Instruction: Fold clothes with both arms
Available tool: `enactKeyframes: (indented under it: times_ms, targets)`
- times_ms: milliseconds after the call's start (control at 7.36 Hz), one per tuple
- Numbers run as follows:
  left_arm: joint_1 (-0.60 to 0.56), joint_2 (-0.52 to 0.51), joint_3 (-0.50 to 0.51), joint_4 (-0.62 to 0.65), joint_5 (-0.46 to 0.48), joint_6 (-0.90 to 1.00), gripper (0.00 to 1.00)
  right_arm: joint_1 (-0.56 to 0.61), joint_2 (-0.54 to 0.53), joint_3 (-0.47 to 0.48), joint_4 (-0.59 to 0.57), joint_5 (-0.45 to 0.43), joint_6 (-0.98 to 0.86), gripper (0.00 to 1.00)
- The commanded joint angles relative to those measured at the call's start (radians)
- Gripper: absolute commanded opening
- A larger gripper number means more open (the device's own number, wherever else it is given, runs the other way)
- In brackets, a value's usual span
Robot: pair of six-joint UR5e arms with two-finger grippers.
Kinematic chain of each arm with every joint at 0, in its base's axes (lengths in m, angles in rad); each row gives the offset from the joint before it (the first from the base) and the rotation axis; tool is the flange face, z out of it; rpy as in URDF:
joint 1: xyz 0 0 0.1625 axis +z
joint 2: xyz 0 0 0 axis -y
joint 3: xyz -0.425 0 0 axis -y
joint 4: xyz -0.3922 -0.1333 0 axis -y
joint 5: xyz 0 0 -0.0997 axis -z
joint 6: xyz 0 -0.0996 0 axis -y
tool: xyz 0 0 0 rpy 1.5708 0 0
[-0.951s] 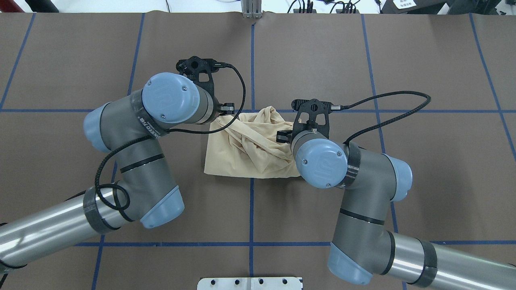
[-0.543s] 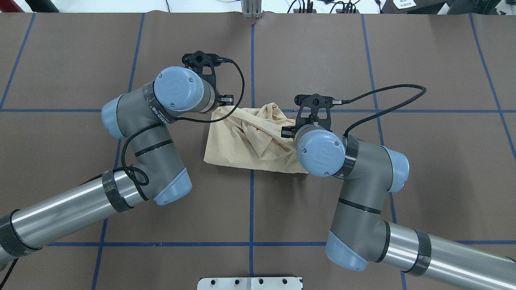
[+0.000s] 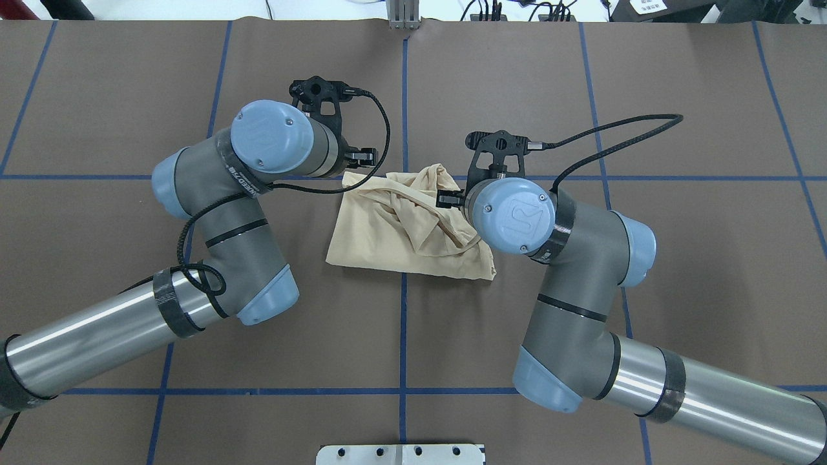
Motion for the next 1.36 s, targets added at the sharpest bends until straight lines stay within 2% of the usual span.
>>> enactKeyframes:
  times_ms: [0, 272, 543, 815, 951, 1086, 1222]
  targets:
    - [-0.068, 0.141, -0.164, -0.002, -0.100, 0.175, 1.00, -0.005, 0.051, 0.006, -0.048, 0.036, -0.001, 1.00]
    - [-0.094, 0.184, -0.195, -0.012, -0.117, 0.257, 1.00, -0.088, 0.131, -0.019, -0.178, -0.076, -0.103, 0.97]
    - [-0.105, 0.186, -0.193, -0.010, -0.139, 0.258, 1.00, -0.166, 0.139, -0.054, -0.222, -0.221, -0.289, 0.92]
    - [-0.107, 0.187, -0.193, -0.010, -0.139, 0.258, 1.00, -0.171, 0.241, -0.227, -0.222, -0.257, -0.326, 0.83]
    - [-0.107, 0.187, -0.193, -0.010, -0.139, 0.257, 1.00, -0.171, 0.241, -0.226, -0.223, -0.263, -0.355, 0.78]
    - [-0.107, 0.187, -0.193, -0.010, -0.139, 0.257, 1.00, -0.171, 0.234, -0.229, -0.225, -0.265, -0.357, 0.67]
    - [-0.105, 0.187, -0.193, -0.010, -0.139, 0.254, 1.00, -0.169, 0.234, -0.229, -0.239, -0.264, -0.368, 0.29]
